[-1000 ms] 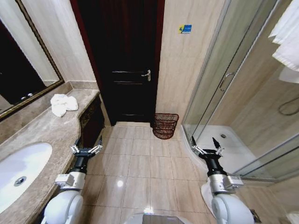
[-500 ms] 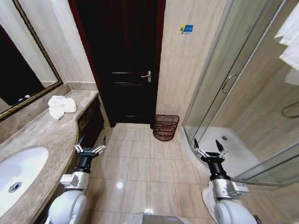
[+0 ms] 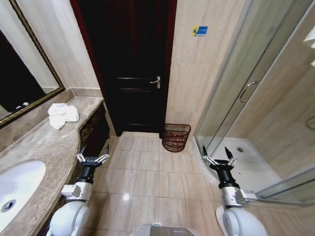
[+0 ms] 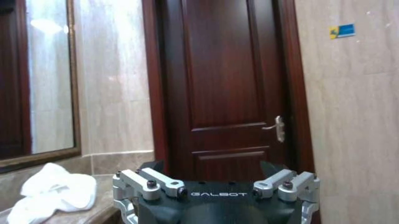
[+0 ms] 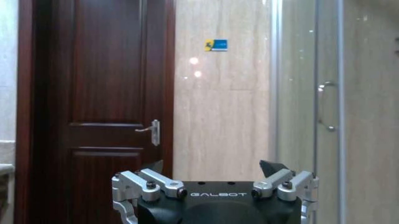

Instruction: Discard the used towel into the hamper.

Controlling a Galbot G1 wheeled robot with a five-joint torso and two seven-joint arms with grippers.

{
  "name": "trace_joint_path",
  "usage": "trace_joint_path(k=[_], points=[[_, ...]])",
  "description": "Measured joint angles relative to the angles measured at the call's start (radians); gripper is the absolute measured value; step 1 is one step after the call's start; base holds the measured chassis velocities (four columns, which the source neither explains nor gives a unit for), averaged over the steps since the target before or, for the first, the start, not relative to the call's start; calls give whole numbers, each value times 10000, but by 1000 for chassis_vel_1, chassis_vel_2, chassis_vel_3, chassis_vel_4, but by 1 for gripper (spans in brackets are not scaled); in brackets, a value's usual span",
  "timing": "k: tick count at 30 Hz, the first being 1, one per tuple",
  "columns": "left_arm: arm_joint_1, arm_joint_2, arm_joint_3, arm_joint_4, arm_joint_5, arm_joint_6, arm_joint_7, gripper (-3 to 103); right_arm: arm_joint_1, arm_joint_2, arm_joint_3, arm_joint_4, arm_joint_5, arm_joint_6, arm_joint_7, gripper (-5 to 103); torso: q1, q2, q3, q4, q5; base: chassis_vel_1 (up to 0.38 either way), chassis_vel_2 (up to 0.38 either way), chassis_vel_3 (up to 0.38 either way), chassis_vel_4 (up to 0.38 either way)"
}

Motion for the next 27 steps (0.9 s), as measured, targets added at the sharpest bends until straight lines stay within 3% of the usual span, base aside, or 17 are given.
trace_joint_path(k=[27], points=[[46,-9,14,151,71,-245,74,100,165,2,29,-30,-52,-59,-265,100,-1,0,0,-1,0,-34,148,142,-31]])
